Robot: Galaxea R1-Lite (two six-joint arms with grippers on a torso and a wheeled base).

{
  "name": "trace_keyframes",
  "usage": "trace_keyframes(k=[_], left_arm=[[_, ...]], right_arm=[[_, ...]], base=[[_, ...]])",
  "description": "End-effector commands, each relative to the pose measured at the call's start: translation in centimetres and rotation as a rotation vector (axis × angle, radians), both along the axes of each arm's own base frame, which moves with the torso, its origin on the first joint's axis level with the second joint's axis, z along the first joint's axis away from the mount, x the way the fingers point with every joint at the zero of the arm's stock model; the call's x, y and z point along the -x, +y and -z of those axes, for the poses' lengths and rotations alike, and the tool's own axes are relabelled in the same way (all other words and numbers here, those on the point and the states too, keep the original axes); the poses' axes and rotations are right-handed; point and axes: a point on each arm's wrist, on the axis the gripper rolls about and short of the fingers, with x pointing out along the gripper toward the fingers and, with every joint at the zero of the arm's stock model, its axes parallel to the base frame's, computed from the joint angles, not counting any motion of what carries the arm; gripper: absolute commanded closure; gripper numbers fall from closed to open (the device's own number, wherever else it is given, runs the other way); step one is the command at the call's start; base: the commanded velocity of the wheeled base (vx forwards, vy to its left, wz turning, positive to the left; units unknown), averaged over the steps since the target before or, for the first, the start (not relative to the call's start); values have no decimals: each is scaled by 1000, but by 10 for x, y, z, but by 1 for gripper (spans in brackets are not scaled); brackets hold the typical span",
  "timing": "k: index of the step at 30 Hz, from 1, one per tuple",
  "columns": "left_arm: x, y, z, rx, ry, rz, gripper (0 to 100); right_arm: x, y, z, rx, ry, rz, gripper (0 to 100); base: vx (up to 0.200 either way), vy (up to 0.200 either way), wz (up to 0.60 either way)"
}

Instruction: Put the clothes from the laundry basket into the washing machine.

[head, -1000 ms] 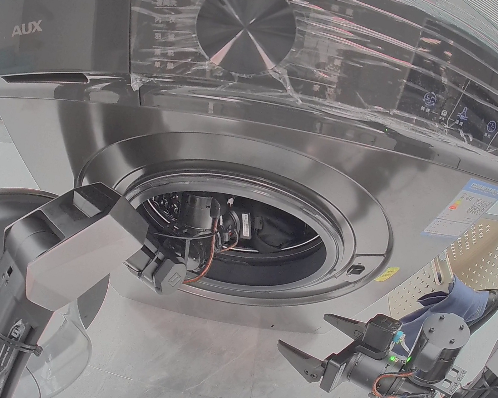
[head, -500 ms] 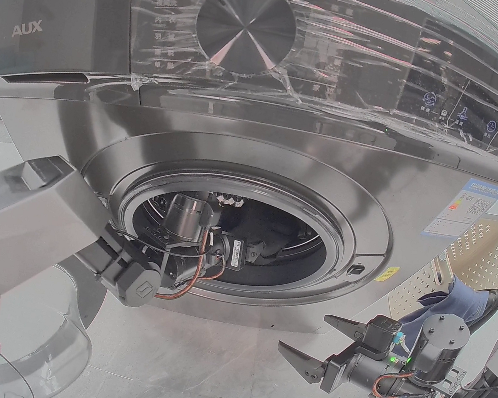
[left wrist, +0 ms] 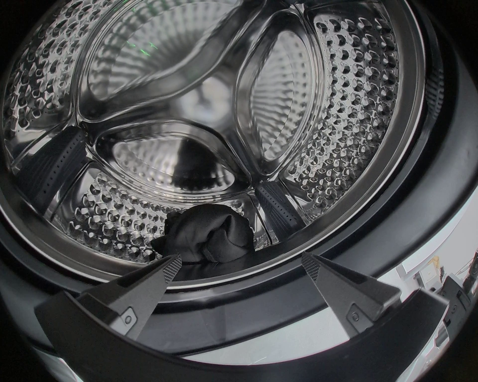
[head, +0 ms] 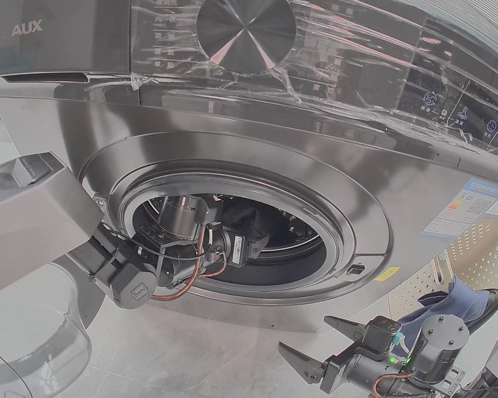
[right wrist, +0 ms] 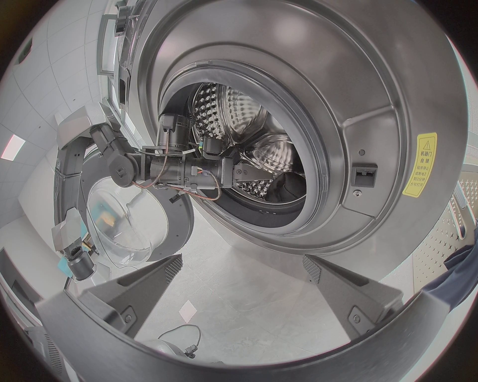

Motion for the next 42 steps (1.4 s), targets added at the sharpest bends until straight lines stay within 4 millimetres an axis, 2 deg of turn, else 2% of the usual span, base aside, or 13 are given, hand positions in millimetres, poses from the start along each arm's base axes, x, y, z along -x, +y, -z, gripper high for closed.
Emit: trace_keyframes(k=[1, 4, 11, 15, 23, 24, 25, 28, 31, 32, 34, 38, 42], left_arm=[[-17, -9, 25, -3, 10, 0, 0], [-30, -14, 35, 13, -16, -10, 0], [-43, -21, 52, 29, -46, -22, 0], [-41, -21, 54, 39, -70, -34, 0], [33, -13, 29, 2, -50, 55, 0], [33, -13, 29, 2, -50, 55, 0], [56, -2, 24, 4, -60, 67, 0], [83, 12, 8, 37, -104, 79, 0], [121, 36, -20, 85, -168, 94, 0], [124, 38, -22, 88, -170, 97, 0], [150, 61, -37, 115, -202, 104, 0], [172, 81, -55, 128, -257, 78, 0], [194, 101, -58, 99, -290, 65, 0]], right_arm=[[0, 1, 2, 4, 6, -2, 0], [0, 1, 2, 5, 7, -2, 0], [1, 4, 5, 10, 15, -13, 0], [1, 3, 6, 12, 19, -11, 0], [4, 1, 7, 21, 30, -11, 0], [4, 1, 7, 21, 30, -11, 0], [6, -1, 5, 19, 25, -13, 0], [10, -4, -2, 6, 6, -11, 0], [19, -11, -11, -12, -17, -8, 0], [20, -13, -12, -14, -19, -4, 0], [28, -23, -20, -25, -38, 5, 0], [40, -33, -29, -44, -64, 14, 0], [47, -42, -39, -69, -101, 74, 0]], base=[[0, 0, 0], [0, 0, 0], [0, 0, 0], [0, 0, 0], [0, 0, 0], [0, 0, 0], [0, 0, 0], [0, 0, 0], [0, 0, 0], [0, 0, 0], [0, 0, 0], [0, 0, 0], [0, 0, 0]])
